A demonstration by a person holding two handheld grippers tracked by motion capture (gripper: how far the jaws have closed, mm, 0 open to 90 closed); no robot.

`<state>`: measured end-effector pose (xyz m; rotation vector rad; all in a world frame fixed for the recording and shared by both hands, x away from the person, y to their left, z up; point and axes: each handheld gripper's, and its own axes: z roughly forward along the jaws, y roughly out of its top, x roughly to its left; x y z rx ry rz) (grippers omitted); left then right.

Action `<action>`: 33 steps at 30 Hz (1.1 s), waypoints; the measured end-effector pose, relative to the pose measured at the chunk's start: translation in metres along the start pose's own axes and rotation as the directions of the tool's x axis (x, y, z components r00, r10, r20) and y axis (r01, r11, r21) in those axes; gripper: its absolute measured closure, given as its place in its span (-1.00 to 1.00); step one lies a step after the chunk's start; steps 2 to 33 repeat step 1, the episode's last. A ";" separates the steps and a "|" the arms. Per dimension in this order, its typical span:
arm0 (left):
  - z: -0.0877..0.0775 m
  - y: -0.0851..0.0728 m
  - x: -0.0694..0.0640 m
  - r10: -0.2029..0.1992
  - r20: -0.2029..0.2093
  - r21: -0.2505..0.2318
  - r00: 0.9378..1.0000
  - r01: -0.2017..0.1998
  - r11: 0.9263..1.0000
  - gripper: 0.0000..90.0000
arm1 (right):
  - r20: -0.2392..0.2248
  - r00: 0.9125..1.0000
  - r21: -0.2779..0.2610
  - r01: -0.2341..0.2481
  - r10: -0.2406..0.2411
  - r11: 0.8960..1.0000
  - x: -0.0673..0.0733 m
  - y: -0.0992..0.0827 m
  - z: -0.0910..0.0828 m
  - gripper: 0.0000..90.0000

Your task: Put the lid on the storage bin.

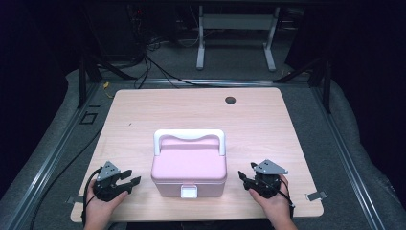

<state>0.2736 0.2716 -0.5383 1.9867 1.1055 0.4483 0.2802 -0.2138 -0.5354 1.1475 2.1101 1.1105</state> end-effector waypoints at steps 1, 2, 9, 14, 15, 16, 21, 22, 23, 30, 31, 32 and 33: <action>0.000 0.000 0.000 0.000 0.000 0.000 1.000 0.000 1.000 0.12 | 0.000 1.000 0.001 -0.001 0.001 1.000 0.000 0.000 0.000 -0.08; 0.000 0.000 0.000 0.000 0.000 0.000 1.000 0.000 1.000 0.12 | 0.000 1.000 0.001 -0.001 0.001 1.000 0.000 0.000 0.000 -0.08; 0.000 0.000 0.000 0.000 0.000 0.000 1.000 0.000 1.000 0.12 | 0.000 1.000 0.001 -0.001 0.001 1.000 0.000 0.000 0.000 -0.08; 0.000 0.000 0.000 0.000 0.000 0.000 1.000 0.000 1.000 0.12 | 0.000 1.000 0.001 -0.001 0.001 1.000 0.000 0.000 0.000 -0.08; 0.000 0.000 0.000 0.000 0.000 0.000 1.000 0.000 1.000 0.12 | 0.000 1.000 0.001 -0.001 0.001 1.000 0.000 0.000 0.000 -0.08; 0.000 0.000 0.000 0.000 0.000 0.000 1.000 0.000 1.000 0.12 | 0.000 1.000 0.001 -0.001 0.001 1.000 0.000 0.000 0.000 -0.08; 0.000 0.000 0.000 0.000 0.000 0.000 1.000 0.000 1.000 0.12 | 0.000 1.000 0.001 -0.001 0.001 1.000 0.000 0.000 0.000 -0.08; 0.000 0.000 0.000 0.000 0.000 0.000 1.000 0.000 1.000 0.12 | 0.000 1.000 0.001 -0.001 0.001 1.000 0.000 0.000 0.000 -0.08; 0.000 0.000 0.000 0.000 0.000 0.000 1.000 0.000 1.000 0.12 | 0.000 1.000 0.001 -0.001 0.001 1.000 0.000 0.000 0.000 -0.08; 0.000 0.000 0.000 0.000 0.000 0.000 1.000 0.000 1.000 0.12 | 0.000 1.000 0.001 -0.001 0.001 1.000 0.000 0.000 0.000 -0.08; 0.000 0.000 0.000 0.000 0.000 0.000 1.000 0.000 1.000 0.12 | 0.000 1.000 0.001 -0.001 0.001 1.000 0.000 0.000 0.000 -0.08; 0.000 0.000 0.000 0.000 0.000 0.000 1.000 0.000 1.000 0.12 | 0.000 1.000 0.001 -0.001 0.001 1.000 0.000 0.000 0.000 -0.08; 0.000 0.000 0.000 0.000 0.000 0.000 1.000 0.000 1.000 0.12 | 0.000 1.000 0.001 -0.001 0.001 1.000 0.000 0.000 0.000 -0.08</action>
